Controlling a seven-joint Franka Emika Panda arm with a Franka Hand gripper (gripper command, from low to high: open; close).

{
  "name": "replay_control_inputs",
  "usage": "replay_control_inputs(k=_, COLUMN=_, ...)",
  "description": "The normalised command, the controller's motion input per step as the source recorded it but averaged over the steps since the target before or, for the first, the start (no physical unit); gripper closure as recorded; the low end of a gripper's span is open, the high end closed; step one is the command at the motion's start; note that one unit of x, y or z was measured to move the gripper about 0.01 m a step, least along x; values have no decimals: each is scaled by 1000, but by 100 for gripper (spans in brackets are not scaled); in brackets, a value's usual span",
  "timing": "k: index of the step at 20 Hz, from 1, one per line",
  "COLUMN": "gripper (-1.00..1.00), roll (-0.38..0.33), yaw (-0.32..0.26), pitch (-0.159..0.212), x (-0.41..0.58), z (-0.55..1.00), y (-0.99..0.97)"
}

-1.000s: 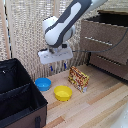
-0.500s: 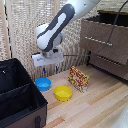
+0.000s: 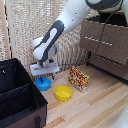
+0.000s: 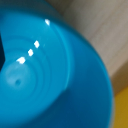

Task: Kindly move your gripper toward the top drawer's handle. With caution, hold the handle robustly using your gripper and pull open the top drawer. Let the handle go. Relocate your gripper to the bowl placed in the background. Gently hold the bowl using your gripper. Bring the gripper and the bowl to the ajar drawer. Softly release the bowl into it.

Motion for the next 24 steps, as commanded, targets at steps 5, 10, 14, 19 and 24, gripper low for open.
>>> replay_control_inputs(k=5, gripper=100, roll=-51, yaw=49, pitch=10, x=59, z=-161, y=0)
replay_control_inputs(k=10, gripper=100, roll=0, yaw=23, pitch=0, x=6, z=0, y=-10)
replay_control_inputs(k=14, gripper=100, roll=0, yaw=4, pitch=0, x=14, z=0, y=-15)
replay_control_inputs(k=19, gripper=100, roll=1, yaw=-6, pitch=0, x=2, z=0, y=-153)
replay_control_inputs(k=24, gripper=100, roll=-6, yaw=-1, pitch=0, x=-77, z=150, y=-16)
